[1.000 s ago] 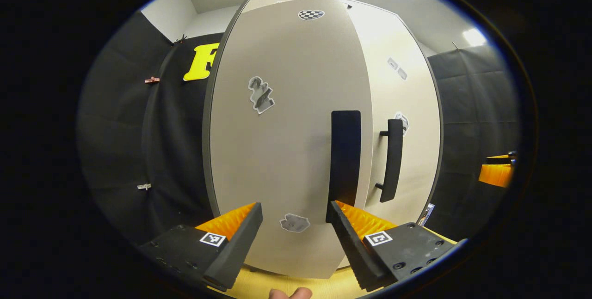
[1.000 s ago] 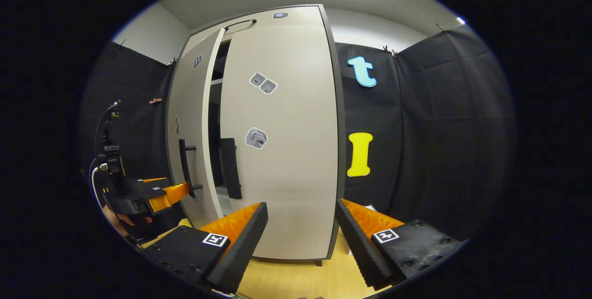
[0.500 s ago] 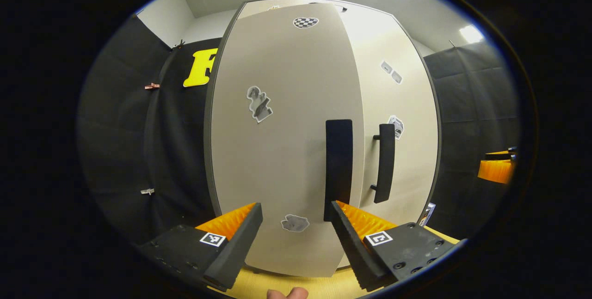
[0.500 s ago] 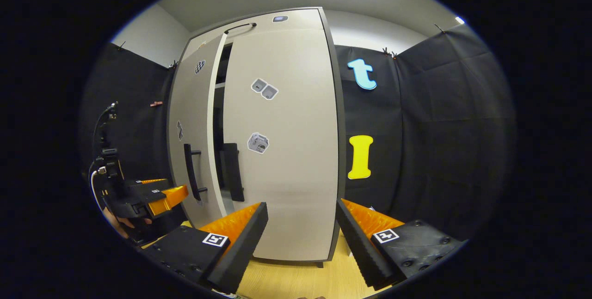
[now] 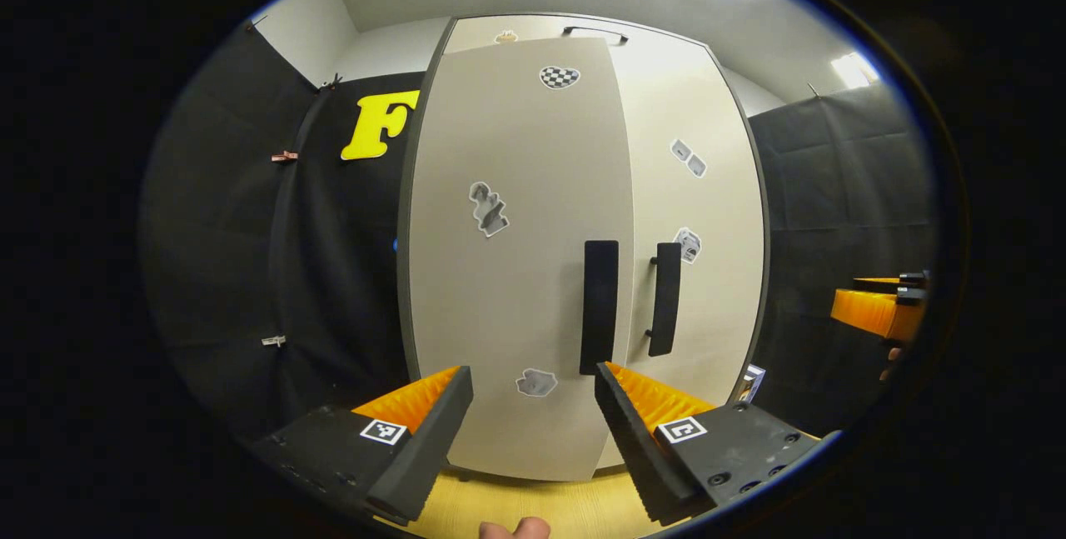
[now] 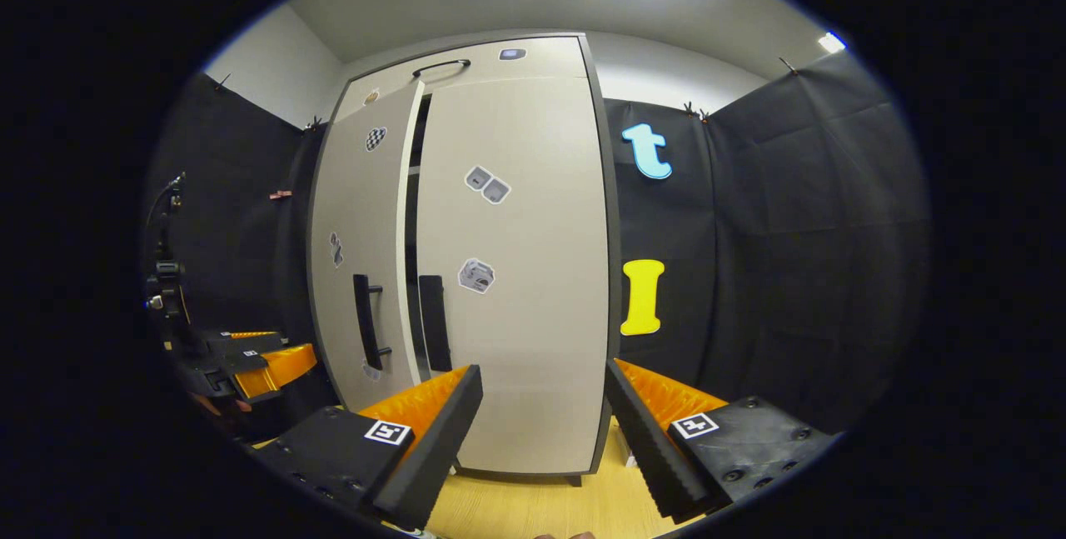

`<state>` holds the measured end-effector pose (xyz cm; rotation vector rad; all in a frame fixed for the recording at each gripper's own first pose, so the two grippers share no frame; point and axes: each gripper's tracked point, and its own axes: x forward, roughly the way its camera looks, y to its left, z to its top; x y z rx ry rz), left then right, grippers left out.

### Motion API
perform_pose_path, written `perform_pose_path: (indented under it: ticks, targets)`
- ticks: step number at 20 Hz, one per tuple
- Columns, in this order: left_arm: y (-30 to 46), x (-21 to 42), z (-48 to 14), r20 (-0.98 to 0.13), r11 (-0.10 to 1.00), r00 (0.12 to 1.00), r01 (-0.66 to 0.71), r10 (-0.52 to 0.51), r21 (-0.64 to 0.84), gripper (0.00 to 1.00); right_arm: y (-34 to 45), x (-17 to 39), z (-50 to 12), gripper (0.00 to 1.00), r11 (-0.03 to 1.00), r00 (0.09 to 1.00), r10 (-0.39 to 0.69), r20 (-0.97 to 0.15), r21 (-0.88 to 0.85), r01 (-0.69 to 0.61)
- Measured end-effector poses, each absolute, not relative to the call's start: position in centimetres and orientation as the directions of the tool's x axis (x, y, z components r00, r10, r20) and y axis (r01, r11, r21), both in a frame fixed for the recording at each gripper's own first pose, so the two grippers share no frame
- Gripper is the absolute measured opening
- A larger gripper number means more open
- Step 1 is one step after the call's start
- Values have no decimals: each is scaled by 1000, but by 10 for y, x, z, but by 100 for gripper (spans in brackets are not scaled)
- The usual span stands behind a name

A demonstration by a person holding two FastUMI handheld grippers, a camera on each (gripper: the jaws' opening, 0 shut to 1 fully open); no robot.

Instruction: Grasp the bottle in the cabinet with the left hand and place it on the coaster, then close the right door with the right hand and the left door with the left hand.

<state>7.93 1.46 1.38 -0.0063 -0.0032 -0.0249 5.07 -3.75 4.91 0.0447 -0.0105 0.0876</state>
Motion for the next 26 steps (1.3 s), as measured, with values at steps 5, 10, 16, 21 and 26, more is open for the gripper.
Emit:
perform_pose_path:
  ticks: [5,10,16,21,26]
  targets:
    - [27,51,20,19,1000,1000,12,-12,14,94,-24,39,51,98,995,995,94,15,39,-95]
    - [38,24,25,30,1000,999,-16,16,4,94,-14,26,57,98,995,995,93,29,36,-94]
    - [36,7,26,33,1000,999,3,-3,7,94,-8,9,56,98,996,996,79,34,41,-81]
    - [35,-6,23,28,1000,1000,10,-10,9,94,-6,-2,52,98,997,997,69,29,36,-70]
    - [34,-11,23,30,1000,999,13,-14,11,94,-6,-7,54,98,997,997,65,33,36,-66]
